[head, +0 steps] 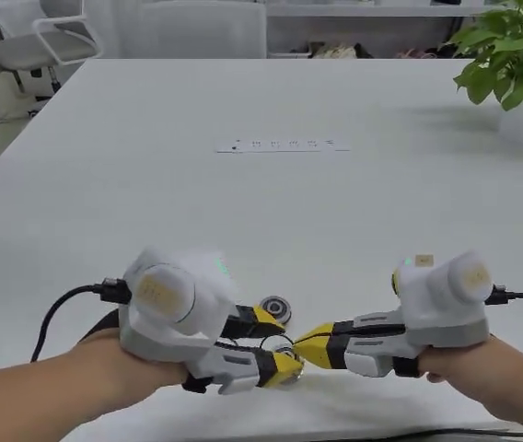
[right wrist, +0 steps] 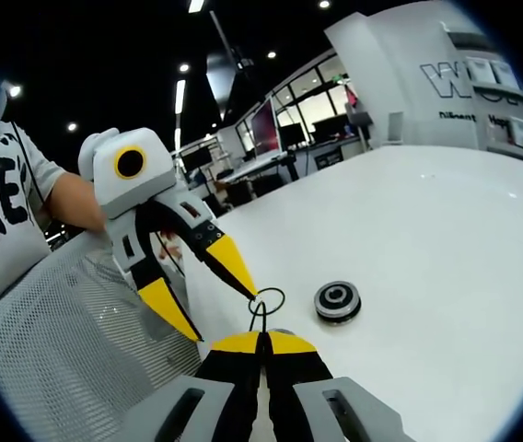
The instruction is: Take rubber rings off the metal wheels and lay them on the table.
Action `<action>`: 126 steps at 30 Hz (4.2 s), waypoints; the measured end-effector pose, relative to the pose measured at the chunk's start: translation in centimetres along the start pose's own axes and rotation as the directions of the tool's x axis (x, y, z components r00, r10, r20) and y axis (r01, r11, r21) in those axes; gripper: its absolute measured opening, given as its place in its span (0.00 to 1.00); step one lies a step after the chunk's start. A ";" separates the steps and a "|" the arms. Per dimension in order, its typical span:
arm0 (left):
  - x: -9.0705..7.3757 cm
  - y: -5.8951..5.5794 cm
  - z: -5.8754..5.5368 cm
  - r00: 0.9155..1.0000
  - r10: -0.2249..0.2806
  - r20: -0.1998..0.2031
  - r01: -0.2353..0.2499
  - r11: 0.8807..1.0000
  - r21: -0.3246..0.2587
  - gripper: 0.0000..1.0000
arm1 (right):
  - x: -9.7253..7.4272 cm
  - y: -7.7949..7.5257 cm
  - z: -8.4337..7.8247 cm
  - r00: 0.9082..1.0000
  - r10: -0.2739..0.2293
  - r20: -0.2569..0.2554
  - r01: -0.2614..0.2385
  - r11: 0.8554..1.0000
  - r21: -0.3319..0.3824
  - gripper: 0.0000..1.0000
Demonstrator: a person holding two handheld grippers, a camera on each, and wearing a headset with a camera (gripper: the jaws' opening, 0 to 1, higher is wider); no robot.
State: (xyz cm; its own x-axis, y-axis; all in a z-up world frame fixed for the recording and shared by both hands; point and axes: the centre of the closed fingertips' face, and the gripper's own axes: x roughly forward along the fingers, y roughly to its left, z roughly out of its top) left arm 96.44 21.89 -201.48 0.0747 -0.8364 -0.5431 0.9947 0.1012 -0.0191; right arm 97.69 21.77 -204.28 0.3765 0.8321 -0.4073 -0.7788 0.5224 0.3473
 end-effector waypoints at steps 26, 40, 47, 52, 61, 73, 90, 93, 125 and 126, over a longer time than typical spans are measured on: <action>-7.6 3.4 -0.8 0.988 0.150 0.040 -0.149 0.989 -0.024 0.45 | 2.8 1.0 4.4 0.999 0.054 -0.004 -0.054 0.995 -0.078 0.00; -10.8 4.7 -2.7 0.972 0.234 0.029 -0.232 0.970 -0.066 0.52 | 5.5 0.8 3.4 0.995 0.076 -0.069 -0.081 0.994 -0.073 0.00; -11.6 5.0 -3.6 0.966 0.259 0.019 -0.256 0.963 -0.085 0.54 | 6.4 0.8 3.0 0.993 0.081 -0.084 -0.086 0.995 -0.055 0.00; -11.8 5.0 -3.9 0.965 0.263 0.014 -0.261 0.961 -0.090 0.54 | 7.0 0.9 2.1 0.990 0.087 -0.114 -0.094 0.994 -0.054 0.00; -12.1 4.9 -4.6 0.963 0.268 0.008 -0.266 0.958 -0.108 0.54 | 7.7 0.4 0.7 0.984 0.073 -0.163 -0.084 0.995 -0.060 0.00; -12.1 4.8 -5.2 0.963 0.271 0.002 -0.268 0.955 -0.124 0.53 | 7.9 -1.2 0.2 0.984 -0.011 -0.180 -0.004 0.997 -0.083 0.00; -12.1 5.0 -5.1 0.961 0.275 -0.004 -0.273 0.953 -0.129 0.53 | 7.4 -1.8 1.4 0.989 -0.052 -0.138 0.040 0.996 -0.085 0.05; -12.0 5.2 -4.9 0.962 0.275 -0.003 -0.273 0.953 -0.131 0.53 | 6.8 -1.9 2.7 0.994 -0.057 -0.095 0.050 0.996 -0.073 0.06; -7.0 7.3 -1.2 0.978 0.207 0.007 -0.206 0.974 -0.091 0.53 | -0.2 -4.6 6.5 0.982 -0.165 0.095 0.170 0.984 -0.047 0.20; -6.9 7.4 -1.3 0.979 0.205 0.003 -0.204 0.975 -0.090 0.53 | -0.3 -4.7 6.4 0.982 -0.167 0.093 0.172 0.984 -0.046 0.22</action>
State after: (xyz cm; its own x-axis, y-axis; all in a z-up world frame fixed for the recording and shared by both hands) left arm 103.18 29.08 -198.97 0.2774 -0.7997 -0.5325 0.9481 0.3176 0.0170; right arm 104.47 20.25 -200.39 0.5461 0.7470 -0.3792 -0.7247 0.6483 0.2333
